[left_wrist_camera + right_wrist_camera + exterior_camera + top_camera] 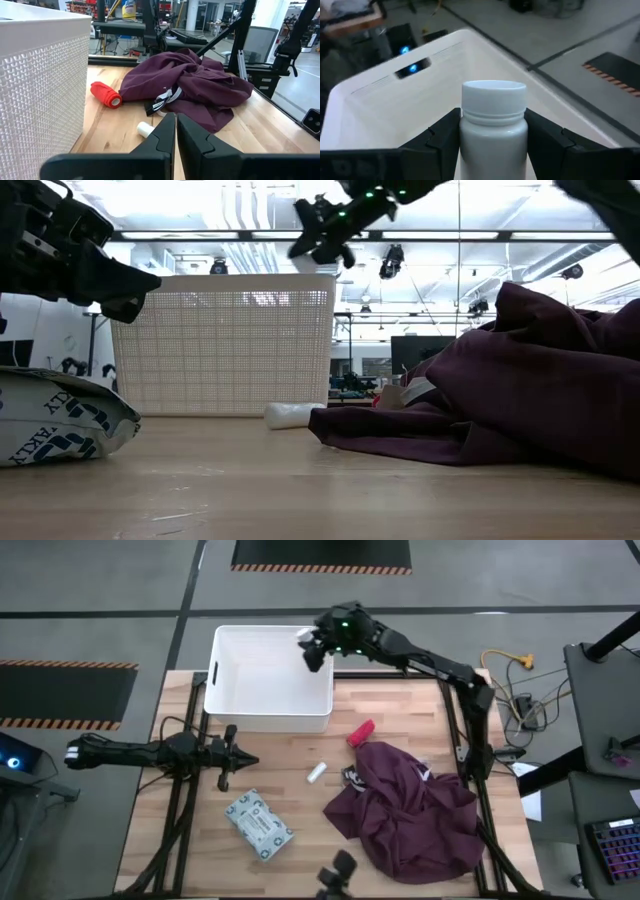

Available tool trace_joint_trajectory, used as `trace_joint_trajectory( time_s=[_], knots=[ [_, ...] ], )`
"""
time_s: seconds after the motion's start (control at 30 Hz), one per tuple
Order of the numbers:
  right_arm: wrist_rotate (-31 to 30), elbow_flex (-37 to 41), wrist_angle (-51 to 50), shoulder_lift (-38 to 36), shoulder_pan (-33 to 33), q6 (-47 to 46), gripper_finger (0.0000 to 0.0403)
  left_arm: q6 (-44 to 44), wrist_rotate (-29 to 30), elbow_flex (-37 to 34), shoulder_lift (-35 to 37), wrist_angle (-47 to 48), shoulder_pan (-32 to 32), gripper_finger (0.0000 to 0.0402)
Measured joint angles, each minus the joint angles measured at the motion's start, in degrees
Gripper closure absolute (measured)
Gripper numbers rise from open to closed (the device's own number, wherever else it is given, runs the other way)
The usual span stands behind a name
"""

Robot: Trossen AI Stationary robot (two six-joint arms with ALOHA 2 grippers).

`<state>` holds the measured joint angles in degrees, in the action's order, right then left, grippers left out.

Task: Pick & place medical supplies in basket/bin
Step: Put the white medicine bottle into the white bin

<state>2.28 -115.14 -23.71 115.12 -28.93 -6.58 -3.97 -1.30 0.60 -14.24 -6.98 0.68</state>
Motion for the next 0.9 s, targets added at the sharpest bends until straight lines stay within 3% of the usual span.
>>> trace_joint_trajectory(
  time_s=[0.27,0.67,0.9],
  knots=[
    [0.0,-19.7,-17.4,13.9,0.1,4.3,0.0227,0.0,0.0,0.0,0.0,1.3,0.0,0.0402],
    [16.5,-17.8,-21.6,17.1,3.1,10.2,0.0227,-0.1,0.1,0.0,0.0,2.1,0.0,0.0402],
    [17.1,-16.2,-22.6,17.3,5.5,17.0,0.0227,-0.2,0.0,0.0,0.0,2.1,0.0,0.0402]
  ],
)
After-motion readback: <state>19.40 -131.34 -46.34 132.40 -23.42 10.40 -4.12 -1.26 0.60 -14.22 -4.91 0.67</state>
